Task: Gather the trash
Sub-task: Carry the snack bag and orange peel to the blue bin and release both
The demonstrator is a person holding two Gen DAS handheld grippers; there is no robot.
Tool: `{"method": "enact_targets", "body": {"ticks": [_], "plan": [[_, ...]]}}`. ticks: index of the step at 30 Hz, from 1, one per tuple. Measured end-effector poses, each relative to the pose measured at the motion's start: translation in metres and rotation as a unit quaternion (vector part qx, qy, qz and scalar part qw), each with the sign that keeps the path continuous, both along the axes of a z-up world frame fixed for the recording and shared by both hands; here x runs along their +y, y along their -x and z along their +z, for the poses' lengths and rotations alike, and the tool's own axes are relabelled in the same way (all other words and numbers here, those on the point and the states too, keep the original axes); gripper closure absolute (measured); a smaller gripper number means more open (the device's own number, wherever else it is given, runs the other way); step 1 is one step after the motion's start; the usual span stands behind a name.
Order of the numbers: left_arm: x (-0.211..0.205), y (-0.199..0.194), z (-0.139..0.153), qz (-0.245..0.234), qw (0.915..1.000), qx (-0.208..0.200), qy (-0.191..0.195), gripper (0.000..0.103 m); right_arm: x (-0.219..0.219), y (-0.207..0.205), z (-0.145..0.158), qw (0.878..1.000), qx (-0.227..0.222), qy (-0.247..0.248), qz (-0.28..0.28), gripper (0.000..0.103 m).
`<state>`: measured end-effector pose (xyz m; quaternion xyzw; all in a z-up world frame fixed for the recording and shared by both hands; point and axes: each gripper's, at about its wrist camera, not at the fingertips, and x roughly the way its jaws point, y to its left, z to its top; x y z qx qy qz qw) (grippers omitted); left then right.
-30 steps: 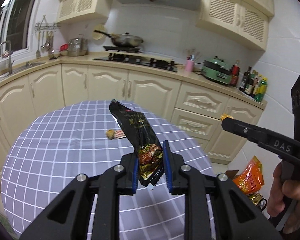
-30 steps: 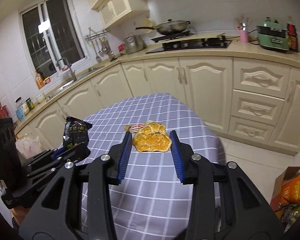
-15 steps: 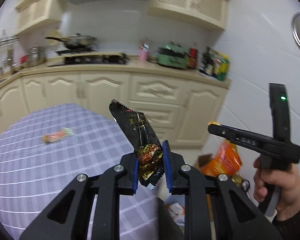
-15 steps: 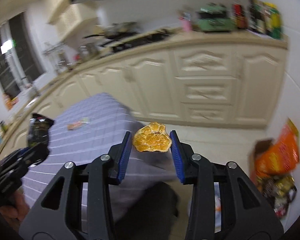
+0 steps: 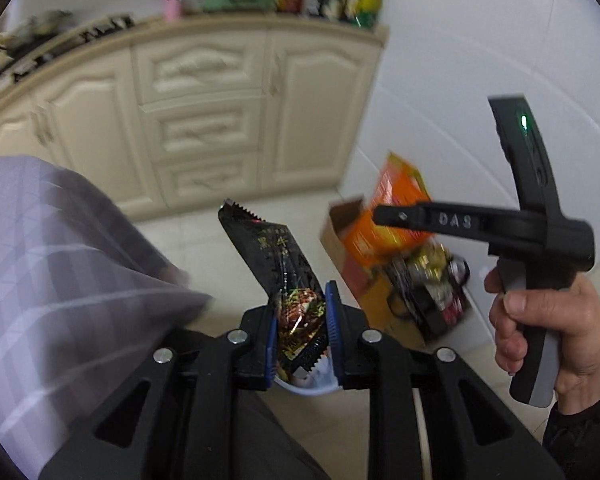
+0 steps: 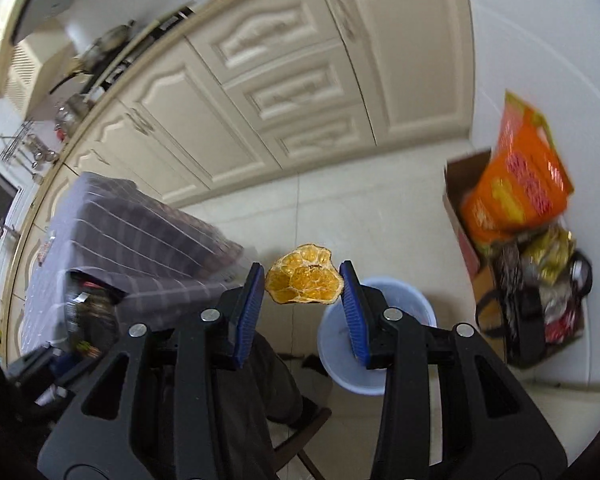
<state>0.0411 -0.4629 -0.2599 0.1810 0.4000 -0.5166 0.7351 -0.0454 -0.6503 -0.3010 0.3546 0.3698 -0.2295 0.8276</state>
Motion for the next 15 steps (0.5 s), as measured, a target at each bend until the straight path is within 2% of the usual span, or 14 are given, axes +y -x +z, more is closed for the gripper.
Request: {"method": "enact_targets", "body": {"ticks": [6, 11, 12, 13, 14, 15], "plan": [[-0.042, -0.003, -0.065, -0.036, 0.9960, 0.055, -0.061, 0.083, -0.019, 0.004, -0.046, 0.998, 0.019, -0.055, -0.018, 0.064], [-0.069, -0.013, -0.101, -0.052, 0.9897, 0.093, -0.096, 0.081, -0.030, 0.001, -0.073, 0.995, 0.029, -0.088, -0.022, 0.063], [-0.075, -0.017, -0.106, -0.053, 0.9885, 0.098, -0.103, 0.081, -0.032, 0.000, -0.080, 0.994, 0.031, -0.097, -0.027, 0.052], [-0.079, -0.021, -0.109, -0.051, 0.9884, 0.095, -0.107, 0.067, -0.034, 0.000, -0.085, 0.993, 0.032, -0.106, -0.033, 0.036], [-0.080, -0.024, -0.109, -0.049, 0.9884, 0.094, -0.110, 0.034, -0.036, 0.001, -0.090, 0.992, 0.031, -0.115, -0.038, 0.033], [-0.078, -0.028, -0.108, -0.038, 0.9888, 0.095, -0.108, 0.023, -0.038, 0.002, -0.094, 0.991, 0.031, -0.123, -0.045, 0.031]]}}
